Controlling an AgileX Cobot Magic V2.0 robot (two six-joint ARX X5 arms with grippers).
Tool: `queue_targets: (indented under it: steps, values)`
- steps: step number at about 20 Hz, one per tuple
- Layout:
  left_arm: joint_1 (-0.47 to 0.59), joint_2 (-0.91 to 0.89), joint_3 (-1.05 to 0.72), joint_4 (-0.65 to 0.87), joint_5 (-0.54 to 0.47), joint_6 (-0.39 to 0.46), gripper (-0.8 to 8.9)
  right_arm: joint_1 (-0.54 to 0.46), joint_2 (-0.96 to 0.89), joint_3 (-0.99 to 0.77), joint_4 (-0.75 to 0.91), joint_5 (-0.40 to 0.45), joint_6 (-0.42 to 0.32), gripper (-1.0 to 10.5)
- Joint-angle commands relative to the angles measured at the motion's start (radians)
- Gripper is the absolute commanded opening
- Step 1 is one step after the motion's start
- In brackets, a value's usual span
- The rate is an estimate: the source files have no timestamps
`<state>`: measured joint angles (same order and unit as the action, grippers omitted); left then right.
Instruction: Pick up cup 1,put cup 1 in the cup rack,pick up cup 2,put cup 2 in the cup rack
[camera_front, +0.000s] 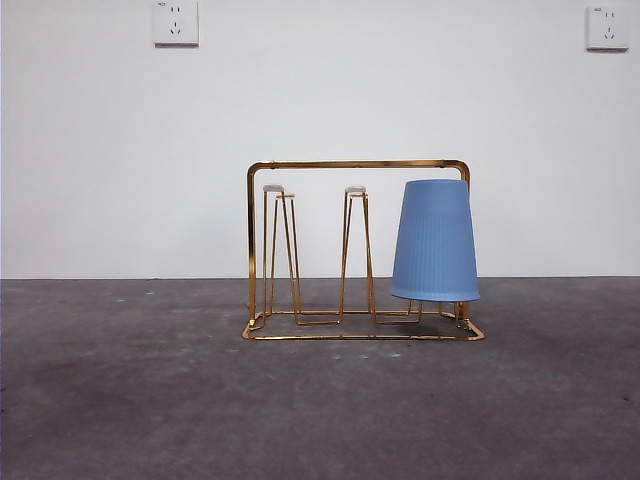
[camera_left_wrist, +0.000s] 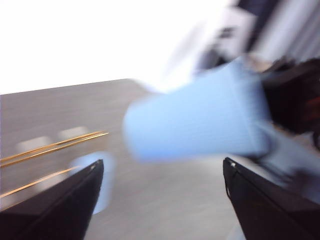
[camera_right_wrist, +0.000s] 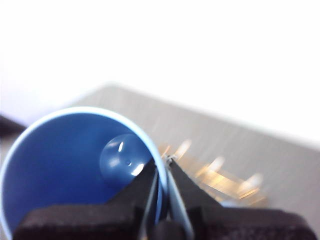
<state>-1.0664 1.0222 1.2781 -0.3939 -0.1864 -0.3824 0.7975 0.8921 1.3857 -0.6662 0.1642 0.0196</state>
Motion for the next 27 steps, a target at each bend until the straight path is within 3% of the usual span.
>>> queue_targets:
  steps: [1, 7, 11, 19, 27]
  values:
    - [0.032, 0.061, -0.007, 0.166, 0.185, -0.046, 4.05, 0.001, -0.111, -0.003, -0.013, 0.066, -0.080, -0.2]
    - [0.107, 0.243, -0.007, 0.586, 0.559, -0.309, 4.08, 0.001, -0.303, -0.003, -0.019, 0.129, -0.176, -0.2]
    - [0.116, 0.373, -0.007, 0.862, 0.690, -0.511, 4.09, 0.001, -0.365, -0.003, 0.005, 0.151, -0.253, -0.2]
    - [0.111, 0.588, -0.007, 1.295, 0.717, -0.797, 4.09, 0.001, -0.351, -0.027, 0.042, 0.169, -0.354, -0.2]
    - [0.113, 0.609, -0.007, 1.405, 0.699, -0.840, 4.10, 0.001, -0.282, -0.140, 0.200, 0.114, -0.408, -0.2]
